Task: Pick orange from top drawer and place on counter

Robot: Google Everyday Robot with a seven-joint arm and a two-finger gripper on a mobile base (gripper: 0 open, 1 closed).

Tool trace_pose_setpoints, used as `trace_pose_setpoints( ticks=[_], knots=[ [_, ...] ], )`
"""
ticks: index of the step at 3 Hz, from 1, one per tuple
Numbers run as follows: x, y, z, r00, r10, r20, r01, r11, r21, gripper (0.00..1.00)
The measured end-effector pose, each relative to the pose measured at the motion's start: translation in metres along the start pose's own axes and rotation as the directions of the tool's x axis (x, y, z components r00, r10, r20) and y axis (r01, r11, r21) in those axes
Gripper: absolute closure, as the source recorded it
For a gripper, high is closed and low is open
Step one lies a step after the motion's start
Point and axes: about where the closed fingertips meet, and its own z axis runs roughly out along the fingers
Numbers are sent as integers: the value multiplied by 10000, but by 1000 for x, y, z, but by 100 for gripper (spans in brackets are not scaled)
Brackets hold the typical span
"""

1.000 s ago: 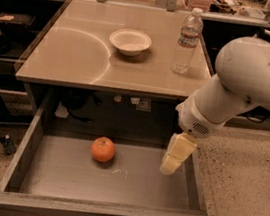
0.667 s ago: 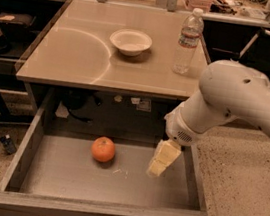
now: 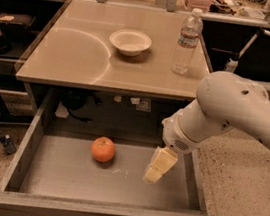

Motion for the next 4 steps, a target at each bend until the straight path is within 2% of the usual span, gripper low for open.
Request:
trace_pose_setpoints(
  ticks=[1, 2, 3, 4],
  knots=[
    [-18, 6, 23, 9949, 182, 988, -181, 9998, -21, 0],
    [-40, 0, 43, 9822, 253, 1863, -258, 9997, 3, 0],
    [-59, -2, 59, 9727, 218, 2312, -163, 9995, -260, 0],
    [-59, -2, 60, 9725, 229, 2317, -170, 9995, -275, 0]
  ],
)
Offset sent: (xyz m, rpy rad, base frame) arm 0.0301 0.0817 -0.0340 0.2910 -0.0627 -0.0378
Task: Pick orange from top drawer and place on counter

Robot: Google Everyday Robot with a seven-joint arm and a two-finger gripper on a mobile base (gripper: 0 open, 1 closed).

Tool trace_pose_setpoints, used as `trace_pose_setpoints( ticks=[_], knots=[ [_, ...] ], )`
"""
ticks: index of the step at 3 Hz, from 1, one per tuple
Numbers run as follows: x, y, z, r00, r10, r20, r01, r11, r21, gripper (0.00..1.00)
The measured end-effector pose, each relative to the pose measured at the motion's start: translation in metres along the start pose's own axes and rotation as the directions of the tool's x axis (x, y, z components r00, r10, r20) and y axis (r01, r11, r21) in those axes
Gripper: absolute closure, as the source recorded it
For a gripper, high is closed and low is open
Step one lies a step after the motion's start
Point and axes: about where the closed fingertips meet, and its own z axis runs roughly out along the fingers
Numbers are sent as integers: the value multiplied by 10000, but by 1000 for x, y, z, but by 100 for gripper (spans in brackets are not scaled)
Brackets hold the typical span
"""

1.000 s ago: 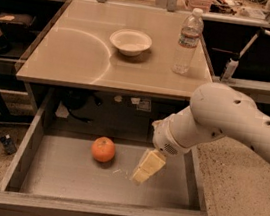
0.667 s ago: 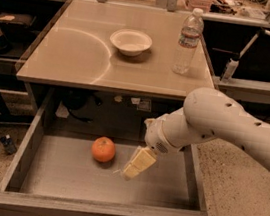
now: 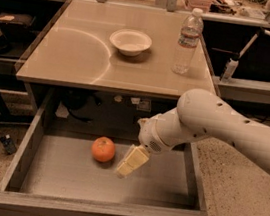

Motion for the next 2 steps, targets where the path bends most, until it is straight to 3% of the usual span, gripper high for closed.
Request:
trace_pose_setpoints(
  ticks=[2],
  knots=[
    [-4, -6, 59, 9996, -191, 217, 182, 9991, 388, 0]
  ],
)
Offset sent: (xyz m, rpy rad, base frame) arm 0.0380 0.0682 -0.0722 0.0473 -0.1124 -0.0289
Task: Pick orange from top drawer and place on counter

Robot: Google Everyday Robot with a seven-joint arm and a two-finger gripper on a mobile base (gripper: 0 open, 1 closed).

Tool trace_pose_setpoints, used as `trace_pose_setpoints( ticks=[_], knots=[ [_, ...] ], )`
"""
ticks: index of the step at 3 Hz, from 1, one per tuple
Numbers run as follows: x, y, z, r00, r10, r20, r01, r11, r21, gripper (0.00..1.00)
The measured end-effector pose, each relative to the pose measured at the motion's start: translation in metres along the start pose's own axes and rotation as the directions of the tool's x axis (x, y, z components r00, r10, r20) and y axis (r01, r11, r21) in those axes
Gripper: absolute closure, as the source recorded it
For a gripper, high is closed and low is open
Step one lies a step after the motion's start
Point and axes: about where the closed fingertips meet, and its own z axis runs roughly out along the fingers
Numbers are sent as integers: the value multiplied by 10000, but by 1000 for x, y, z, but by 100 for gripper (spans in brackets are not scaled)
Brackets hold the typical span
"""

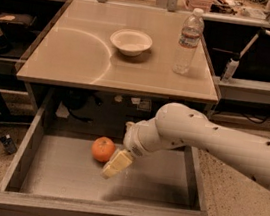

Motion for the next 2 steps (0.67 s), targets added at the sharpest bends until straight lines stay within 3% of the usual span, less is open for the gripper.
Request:
trace_pose_setpoints(
  ticks=[2],
  knots=[
    [-10, -12, 41, 9976, -58, 689, 39, 9996, 272, 0]
  ],
)
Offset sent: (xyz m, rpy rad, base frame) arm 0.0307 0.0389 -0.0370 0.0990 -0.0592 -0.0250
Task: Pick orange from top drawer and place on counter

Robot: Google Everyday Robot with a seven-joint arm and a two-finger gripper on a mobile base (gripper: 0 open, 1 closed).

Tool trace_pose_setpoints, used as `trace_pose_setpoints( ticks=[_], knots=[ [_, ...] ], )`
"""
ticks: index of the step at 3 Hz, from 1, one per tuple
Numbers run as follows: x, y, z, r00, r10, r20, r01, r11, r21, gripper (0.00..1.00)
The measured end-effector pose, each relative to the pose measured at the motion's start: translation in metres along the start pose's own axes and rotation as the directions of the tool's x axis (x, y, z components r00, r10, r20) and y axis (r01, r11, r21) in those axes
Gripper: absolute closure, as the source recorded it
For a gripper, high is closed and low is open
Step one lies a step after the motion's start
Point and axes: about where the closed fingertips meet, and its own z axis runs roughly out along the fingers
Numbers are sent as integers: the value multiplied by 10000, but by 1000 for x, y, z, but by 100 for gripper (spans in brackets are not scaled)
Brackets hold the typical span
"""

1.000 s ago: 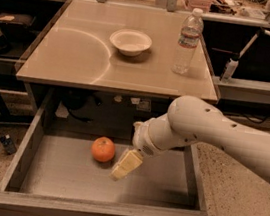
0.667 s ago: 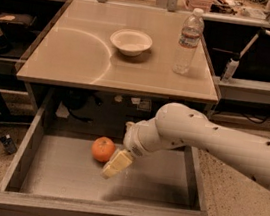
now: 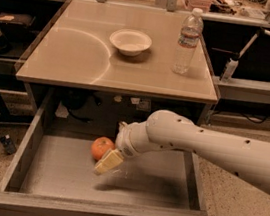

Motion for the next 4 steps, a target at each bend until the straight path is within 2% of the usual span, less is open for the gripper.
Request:
trace_pose_setpoints(
  ticks=[3, 4],
  knots=[
    [-5, 3, 26, 9969, 472, 626, -453, 9985, -314, 0],
    [-7, 3, 28, 9964, 506, 675, -483, 9982, -353, 8]
  ],
)
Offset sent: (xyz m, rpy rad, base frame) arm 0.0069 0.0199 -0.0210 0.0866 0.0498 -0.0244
